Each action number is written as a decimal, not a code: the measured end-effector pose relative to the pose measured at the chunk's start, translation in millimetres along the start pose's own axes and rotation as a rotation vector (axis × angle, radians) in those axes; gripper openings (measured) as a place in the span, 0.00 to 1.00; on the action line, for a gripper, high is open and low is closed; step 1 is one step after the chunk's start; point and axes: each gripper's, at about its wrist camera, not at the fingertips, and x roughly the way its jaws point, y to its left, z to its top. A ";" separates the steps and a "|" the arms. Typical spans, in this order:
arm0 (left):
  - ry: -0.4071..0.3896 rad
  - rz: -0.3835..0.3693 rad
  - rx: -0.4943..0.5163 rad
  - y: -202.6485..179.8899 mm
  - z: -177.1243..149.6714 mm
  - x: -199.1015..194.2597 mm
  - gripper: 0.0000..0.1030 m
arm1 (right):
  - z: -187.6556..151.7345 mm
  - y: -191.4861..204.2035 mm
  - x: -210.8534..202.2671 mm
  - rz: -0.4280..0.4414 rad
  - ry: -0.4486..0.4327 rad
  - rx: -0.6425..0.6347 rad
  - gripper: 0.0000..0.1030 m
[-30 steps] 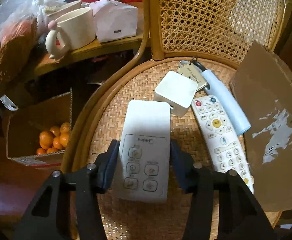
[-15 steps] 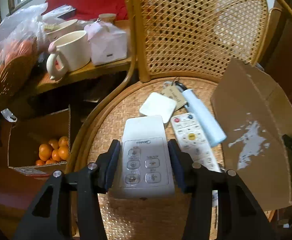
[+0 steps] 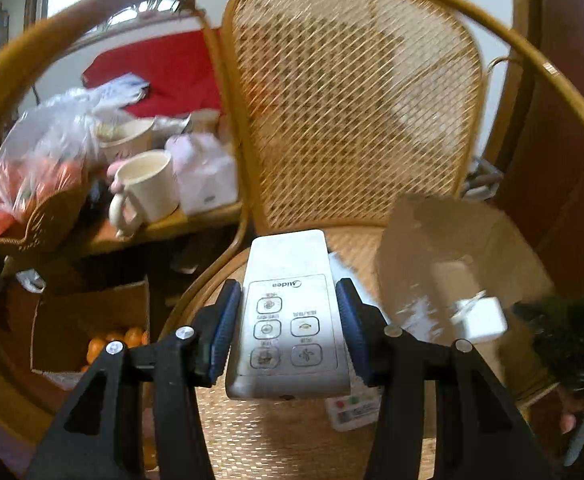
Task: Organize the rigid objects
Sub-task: 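Carry the Midea remote into the box and open the left gripper, then move the left tool back over the seat toward the TV remote, then grasp the white TV remote with coloured buttons in the left gripper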
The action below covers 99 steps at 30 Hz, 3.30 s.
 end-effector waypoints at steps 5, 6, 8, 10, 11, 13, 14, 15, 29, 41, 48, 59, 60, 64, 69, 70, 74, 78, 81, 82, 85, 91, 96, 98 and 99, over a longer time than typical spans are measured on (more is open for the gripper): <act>-0.065 -0.073 0.028 -25.7 7.9 -24.1 0.46 | 0.6 0.2 0.3 0.000 0.000 -0.003 0.08; -0.073 -0.088 0.034 -30.7 8.7 -28.3 0.46 | 0.5 0.4 0.3 0.000 0.000 -0.003 0.08; -0.090 -0.132 0.050 -43.5 9.0 -38.3 0.46 | 0.7 0.3 0.3 0.000 0.000 -0.003 0.08; -0.090 -0.170 0.064 -55.3 7.9 -46.5 0.46 | 0.7 0.2 0.3 0.000 0.000 -0.003 0.08; -0.089 -0.194 0.072 -61.5 7.0 -49.6 0.46 | 0.7 0.2 0.4 0.000 0.000 -0.003 0.08; -0.086 -0.233 0.089 -74.0 4.4 -54.2 0.46 | 0.6 0.8 0.3 0.000 -0.001 -0.003 0.08; -0.083 -0.251 0.105 -82.1 2.8 -55.0 0.46 | 0.7 0.2 0.3 0.000 0.000 -0.004 0.08; -0.080 -0.261 0.125 -90.0 1.1 -54.9 0.46 | 0.8 0.2 0.2 0.000 -0.001 -0.004 0.08; 0.023 -0.193 0.208 -127.2 -14.2 -16.0 0.46 | 1.3 -0.1 0.1 0.001 -0.001 -0.004 0.08; 0.012 -0.144 0.198 -118.8 -10.8 -11.6 0.66 | 1.7 -2.5 1.2 0.008 0.003 0.001 0.08; -0.037 -0.067 0.207 -107.7 -5.9 -20.7 0.94 | 1.6 -2.5 1.0 0.008 0.004 0.001 0.08; -0.037 0.013 0.074 -50.1 7.0 -17.5 0.99 | 1.4 -2.6 0.9 0.008 0.003 0.001 0.08; -0.030 0.023 0.060 -44.5 7.0 -14.9 0.99 | 1.7 -2.5 0.9 0.009 0.003 0.001 0.08; 0.017 0.059 0.005 -22.0 4.7 -0.4 0.99 | 1.4 -2.6 0.9 0.008 0.004 0.001 0.08; 0.086 0.125 0.010 -8.4 -3.8 23.4 0.99 | 1.4 -2.7 0.9 0.009 0.004 0.001 0.08; 0.102 0.139 0.026 -8.8 -6.3 28.5 0.99 | 1.3 -2.7 0.9 0.009 0.003 0.001 0.08; 0.174 0.158 0.059 -6.8 -14.9 52.7 0.99 | 1.3 -2.7 0.9 0.009 0.003 0.001 0.08; 0.214 0.138 0.051 -3.6 -23.8 72.5 0.99 | 1.4 -2.7 0.9 0.009 0.003 0.001 0.08; 0.249 0.107 0.050 -4.2 -29.8 84.2 0.99 | 1.5 -2.6 0.9 0.009 0.003 0.001 0.08; 0.258 0.098 0.052 -4.8 -31.6 87.7 0.99 | 1.4 -2.6 0.9 0.009 0.003 0.001 0.08; 0.271 0.078 0.051 -6.9 -34.9 92.4 0.99 | 1.4 -2.6 0.9 0.009 0.004 0.002 0.08; 0.309 0.048 0.066 -10.6 -41.6 100.5 0.99 | 1.6 -2.5 0.9 0.009 0.004 0.001 0.08; 0.349 0.036 0.069 -9.8 -47.5 107.8 0.99 | 1.6 -2.4 0.9 0.008 0.003 0.002 0.08; 0.349 0.039 0.064 -9.5 -49.4 109.0 0.99 | 1.5 -2.5 1.0 0.009 0.004 0.002 0.08; 0.349 0.041 0.064 -9.2 -49.1 108.8 0.99 | 1.6 -2.6 0.9 0.008 0.003 0.003 0.08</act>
